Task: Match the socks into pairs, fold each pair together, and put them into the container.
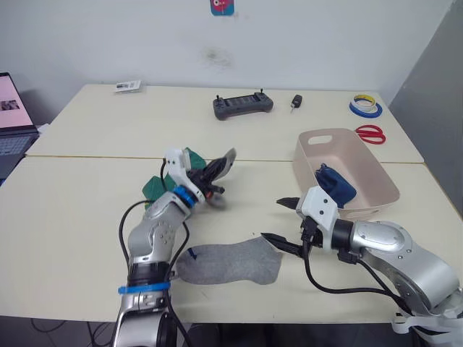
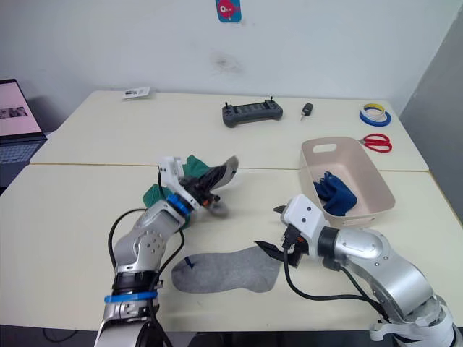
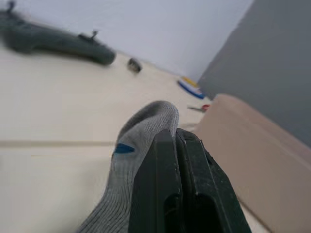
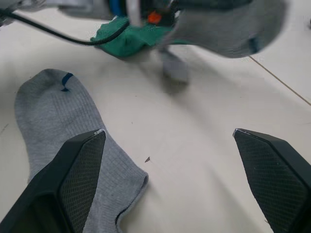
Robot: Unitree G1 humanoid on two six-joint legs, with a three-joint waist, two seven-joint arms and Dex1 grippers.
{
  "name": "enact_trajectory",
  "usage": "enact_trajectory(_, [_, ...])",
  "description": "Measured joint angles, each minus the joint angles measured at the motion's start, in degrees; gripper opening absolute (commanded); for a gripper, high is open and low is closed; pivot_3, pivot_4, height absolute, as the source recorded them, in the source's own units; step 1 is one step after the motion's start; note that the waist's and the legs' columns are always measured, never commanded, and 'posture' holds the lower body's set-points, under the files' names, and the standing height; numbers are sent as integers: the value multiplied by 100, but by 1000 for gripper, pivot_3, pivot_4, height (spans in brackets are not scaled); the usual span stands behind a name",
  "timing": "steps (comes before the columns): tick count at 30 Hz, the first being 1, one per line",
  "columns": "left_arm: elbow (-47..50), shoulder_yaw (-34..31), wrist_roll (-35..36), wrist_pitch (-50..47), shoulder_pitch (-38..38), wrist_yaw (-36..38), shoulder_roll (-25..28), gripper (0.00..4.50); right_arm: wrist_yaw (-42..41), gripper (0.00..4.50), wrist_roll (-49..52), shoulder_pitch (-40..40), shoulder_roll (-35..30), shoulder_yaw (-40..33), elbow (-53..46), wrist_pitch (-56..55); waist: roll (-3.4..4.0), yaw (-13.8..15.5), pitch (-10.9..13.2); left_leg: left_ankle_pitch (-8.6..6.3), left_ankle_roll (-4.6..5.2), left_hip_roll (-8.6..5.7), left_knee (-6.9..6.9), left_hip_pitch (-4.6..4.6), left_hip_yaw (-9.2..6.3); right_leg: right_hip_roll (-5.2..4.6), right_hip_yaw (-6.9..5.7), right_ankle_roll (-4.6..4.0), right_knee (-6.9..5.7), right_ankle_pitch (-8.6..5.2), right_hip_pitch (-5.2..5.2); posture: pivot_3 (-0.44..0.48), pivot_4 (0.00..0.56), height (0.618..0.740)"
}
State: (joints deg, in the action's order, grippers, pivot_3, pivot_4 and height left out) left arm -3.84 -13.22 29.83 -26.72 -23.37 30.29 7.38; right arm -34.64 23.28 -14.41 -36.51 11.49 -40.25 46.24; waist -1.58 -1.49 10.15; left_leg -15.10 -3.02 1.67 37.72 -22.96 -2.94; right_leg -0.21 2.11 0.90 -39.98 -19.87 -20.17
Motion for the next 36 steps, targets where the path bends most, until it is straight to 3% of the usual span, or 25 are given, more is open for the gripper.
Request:
enact_trajectory(19, [1060,-945,807,-63,1003,-1319,49,11,96,4500,-161,-563,421,424,72,177,0,-7,0,-7,10,0,-1,1,1,-1,0,0,1,0,0,0,150,740])
enact_trajectory(23, [1271,-1036,959,-186,1229,-1398,247,884,99,4500,-182,-571,507,461,122,177,0,-17,0,-7,10,2,-2,1,-1,0,0,0,1,0,-1,0,150,740])
enact_trajectory(34, [1789,-1315,1332,-513,1955,-1315,922,4280,109,4500,-737,-778,891,1189,746,-300,0,-18,0,-8,9,2,-4,3,-1,-1,1,0,1,0,-2,0,150,740])
enact_trajectory(36, [1892,-1315,1380,-547,2135,-1112,1200,4444,85,4500,-884,-884,969,1351,915,-459,-1,-22,0,-8,9,3,-5,3,-1,-1,1,0,1,0,-3,0,150,740])
